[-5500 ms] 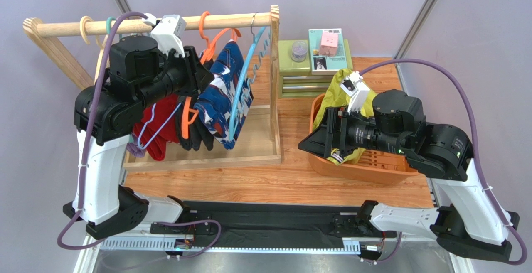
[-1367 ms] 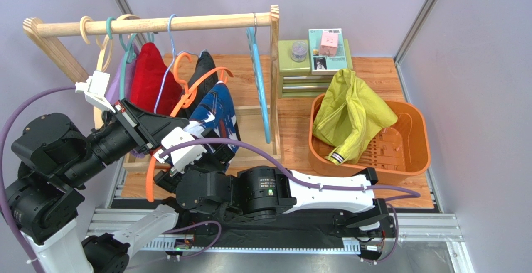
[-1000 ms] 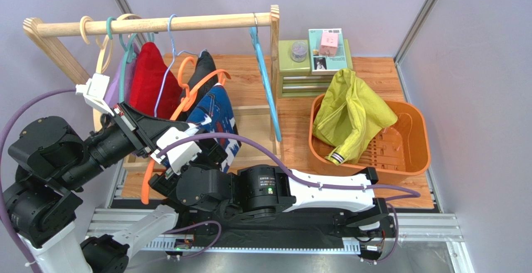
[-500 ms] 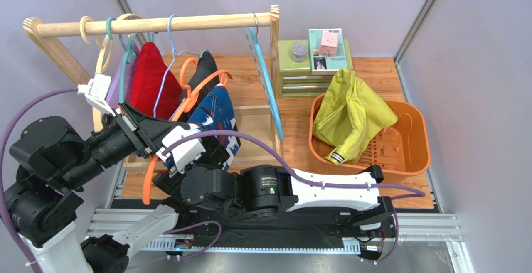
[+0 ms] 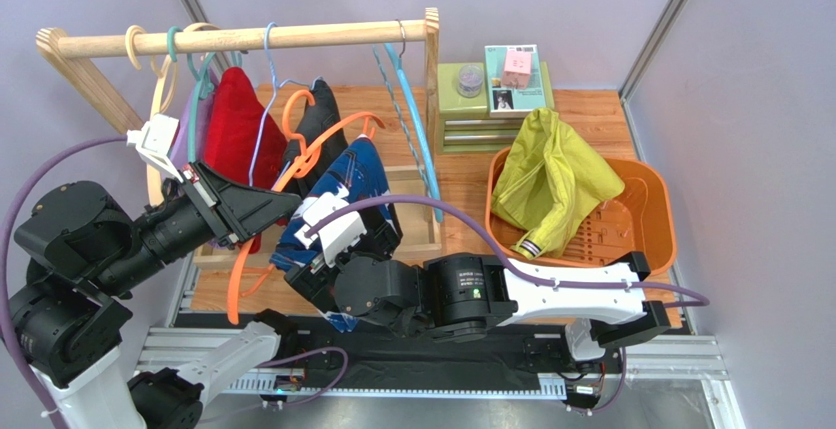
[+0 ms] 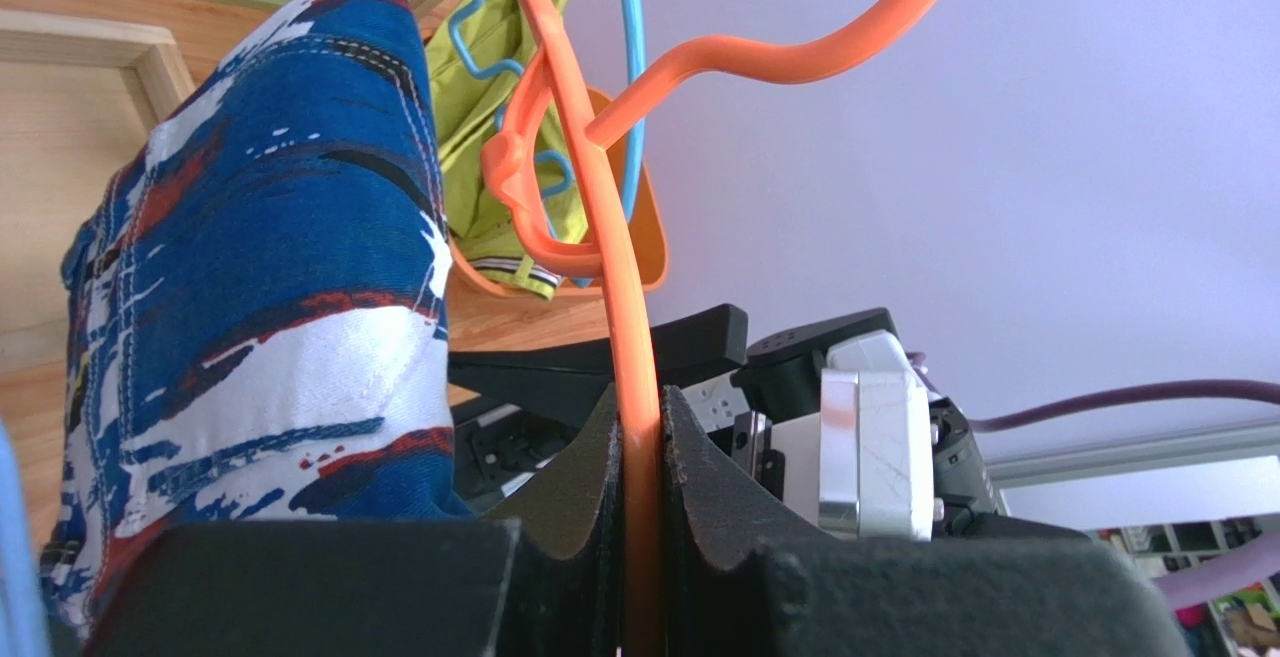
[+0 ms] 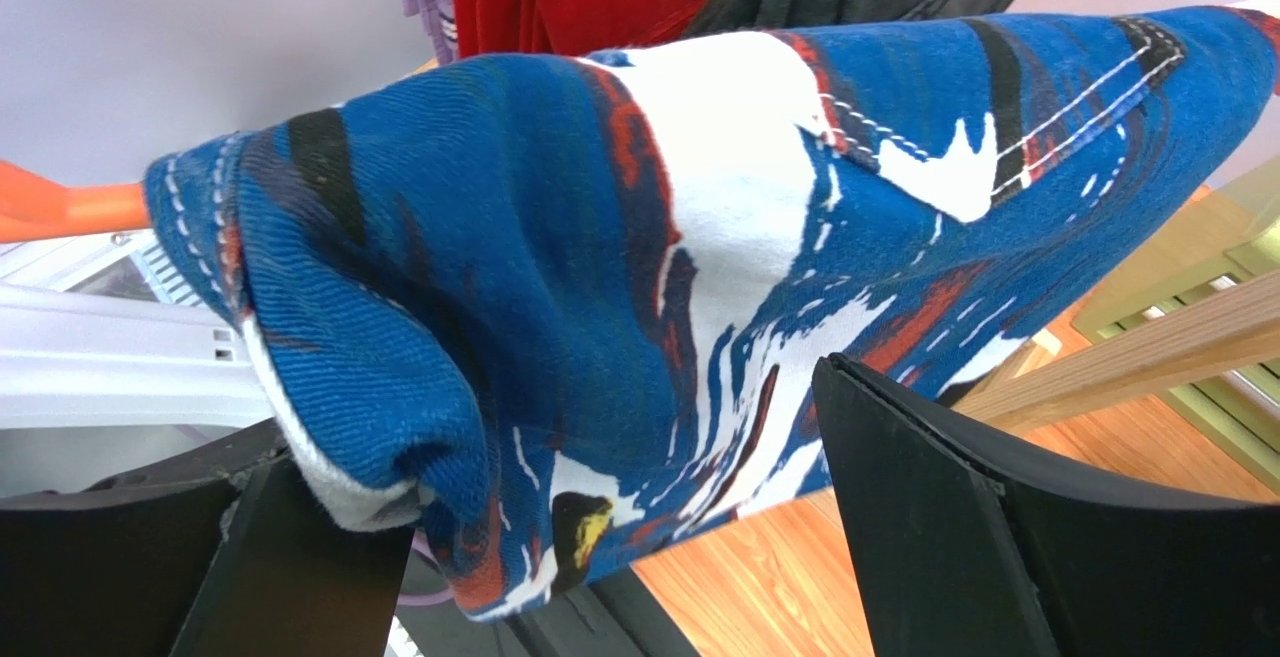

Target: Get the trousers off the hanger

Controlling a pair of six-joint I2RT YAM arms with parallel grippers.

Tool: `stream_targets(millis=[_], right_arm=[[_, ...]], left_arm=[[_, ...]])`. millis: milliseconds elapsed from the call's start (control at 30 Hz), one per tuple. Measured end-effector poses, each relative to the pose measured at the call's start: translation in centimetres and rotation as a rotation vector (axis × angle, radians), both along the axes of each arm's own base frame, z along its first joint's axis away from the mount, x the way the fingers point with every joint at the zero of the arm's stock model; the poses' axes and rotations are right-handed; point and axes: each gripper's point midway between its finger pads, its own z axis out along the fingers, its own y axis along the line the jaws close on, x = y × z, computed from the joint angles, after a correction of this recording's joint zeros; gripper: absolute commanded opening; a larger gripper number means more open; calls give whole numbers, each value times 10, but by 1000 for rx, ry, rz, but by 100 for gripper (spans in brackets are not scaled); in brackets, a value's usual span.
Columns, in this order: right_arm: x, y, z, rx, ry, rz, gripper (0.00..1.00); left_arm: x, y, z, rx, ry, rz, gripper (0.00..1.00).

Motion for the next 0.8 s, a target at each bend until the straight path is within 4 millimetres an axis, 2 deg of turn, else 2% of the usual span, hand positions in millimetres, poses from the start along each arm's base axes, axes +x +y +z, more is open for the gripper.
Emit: stream_targets(millis=[167,233,300,367,500,800], right_arm=[[8,-5,3,8,-4,-26,95],[11,-5,4,9,-5,-32,91],[13,-4,8,13,-13,-42,83],[15,-1,10,12,-24,-55,80],[18,4,9,-3,-46,-74,64],[21,-3,11,-41,-85,-71,64]], left_arm=[[-1,-3,4,-10,-12,-20,0],[0,-4,5,-12,-14,-26,0],[1,-6,7,-17,-18,-31,0],[2,-6,8,-20,-22,-33,0],[2,-6,9,-18,-27,-32,0],[9,-8,9,18,-31,-33,0]])
